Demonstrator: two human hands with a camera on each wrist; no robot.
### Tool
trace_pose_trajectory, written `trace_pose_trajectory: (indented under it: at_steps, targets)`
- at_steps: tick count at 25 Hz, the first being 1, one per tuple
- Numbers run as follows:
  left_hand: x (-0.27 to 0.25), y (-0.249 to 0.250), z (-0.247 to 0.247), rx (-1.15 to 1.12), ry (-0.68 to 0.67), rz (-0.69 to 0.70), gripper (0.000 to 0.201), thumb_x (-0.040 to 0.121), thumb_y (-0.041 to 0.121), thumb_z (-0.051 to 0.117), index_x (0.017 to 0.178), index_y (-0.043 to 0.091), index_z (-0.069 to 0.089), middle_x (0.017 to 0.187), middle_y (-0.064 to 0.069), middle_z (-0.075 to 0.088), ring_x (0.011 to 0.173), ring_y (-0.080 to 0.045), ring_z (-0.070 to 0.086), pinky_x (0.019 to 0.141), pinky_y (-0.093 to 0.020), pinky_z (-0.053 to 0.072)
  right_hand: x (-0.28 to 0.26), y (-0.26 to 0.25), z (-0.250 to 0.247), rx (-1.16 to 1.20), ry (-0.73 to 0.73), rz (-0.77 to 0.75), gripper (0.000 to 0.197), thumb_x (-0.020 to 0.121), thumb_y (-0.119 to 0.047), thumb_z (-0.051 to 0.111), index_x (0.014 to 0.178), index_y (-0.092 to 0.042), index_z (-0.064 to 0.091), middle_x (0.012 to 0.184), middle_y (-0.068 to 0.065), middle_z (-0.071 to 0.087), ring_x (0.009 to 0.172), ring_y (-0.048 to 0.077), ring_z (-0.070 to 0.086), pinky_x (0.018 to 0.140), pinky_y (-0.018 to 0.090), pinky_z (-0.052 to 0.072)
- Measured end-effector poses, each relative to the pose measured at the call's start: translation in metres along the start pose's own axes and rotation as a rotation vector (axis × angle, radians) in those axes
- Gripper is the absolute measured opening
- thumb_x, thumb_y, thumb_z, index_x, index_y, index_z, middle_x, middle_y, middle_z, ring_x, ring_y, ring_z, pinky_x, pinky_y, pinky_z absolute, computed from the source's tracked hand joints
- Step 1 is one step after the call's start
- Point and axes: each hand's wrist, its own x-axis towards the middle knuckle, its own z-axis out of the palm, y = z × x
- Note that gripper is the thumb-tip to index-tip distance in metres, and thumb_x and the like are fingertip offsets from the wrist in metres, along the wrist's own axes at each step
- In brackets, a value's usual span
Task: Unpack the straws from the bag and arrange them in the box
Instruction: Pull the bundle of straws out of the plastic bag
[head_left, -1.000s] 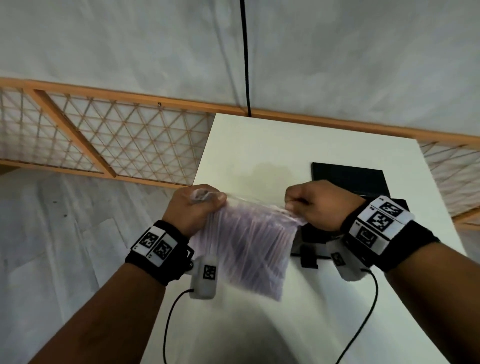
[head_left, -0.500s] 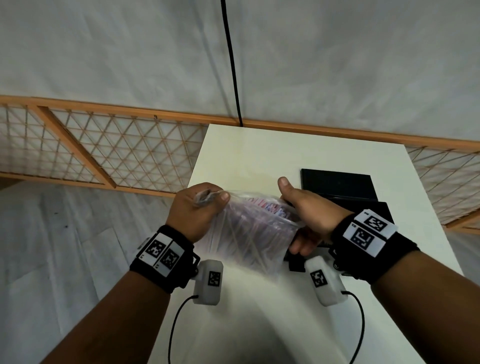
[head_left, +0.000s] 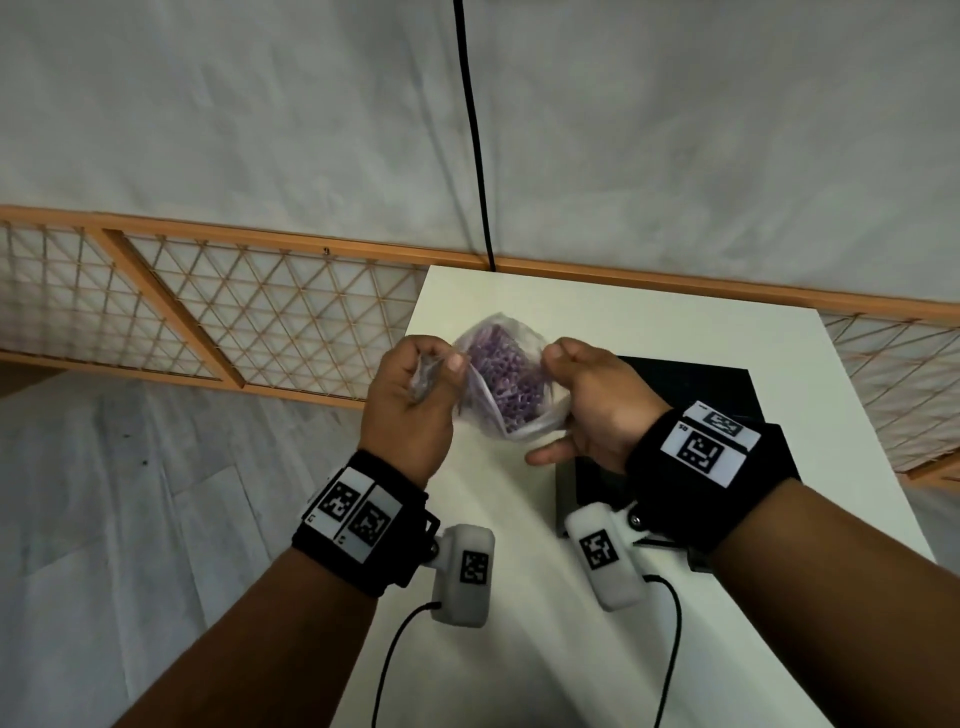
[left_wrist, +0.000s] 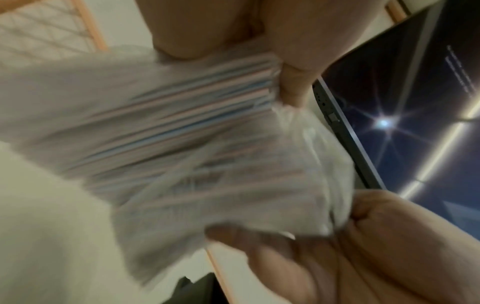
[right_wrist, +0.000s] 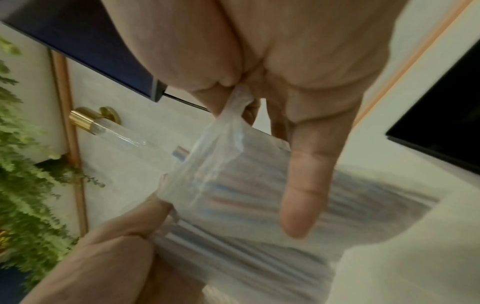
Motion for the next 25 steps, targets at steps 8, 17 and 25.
trace_pose_trajectory:
  at_steps: [8, 17, 25]
  targets:
    - [0.013, 0.015, 0.026, -0.670, -0.116, -0.509, 0.075, 0.094, 0.068, 0.037, 0.145, 0.014, 0.046, 0.138, -0.020, 0.059, 0.125, -0.042, 0.058, 0.100, -0.059, 0.049, 0.000, -0.014, -0.002, 0.089, 0.001, -0.138, 0.027, 0.105, -0.031, 0.040, 0.091, -0.021, 0.061, 0.111, 0.014, 0.070, 0.101, 0.039, 0.068, 0.085, 0.065, 0.052]
    - [0.020, 0.024, 0.071, -0.787, -0.414, -0.921, 0.063, 0.103, 0.050, 0.032, 0.153, 0.012, 0.035, 0.110, -0.004, 0.063, 0.089, -0.021, 0.069, 0.073, -0.034, 0.061, -0.015, -0.030, -0.058, -0.075, 0.169, -0.304, 0.044, 0.087, -0.028, 0.073, 0.074, 0.011, 0.059, 0.065, 0.010, 0.066, 0.058, 0.021, 0.061, 0.062, 0.032, 0.051]
    - [0.002, -0.001, 0.127, -0.578, -0.485, -0.686, 0.069, 0.072, 0.025, 0.082, 0.127, -0.008, 0.058, 0.125, -0.028, 0.065, 0.113, -0.046, 0.064, 0.089, -0.054, 0.056, -0.016, -0.008, -0.110, -0.218, 0.503, -0.270, 0.081, 0.053, -0.055, 0.090, 0.111, -0.016, 0.048, 0.099, -0.004, 0.060, 0.081, 0.007, 0.064, 0.065, 0.023, 0.053]
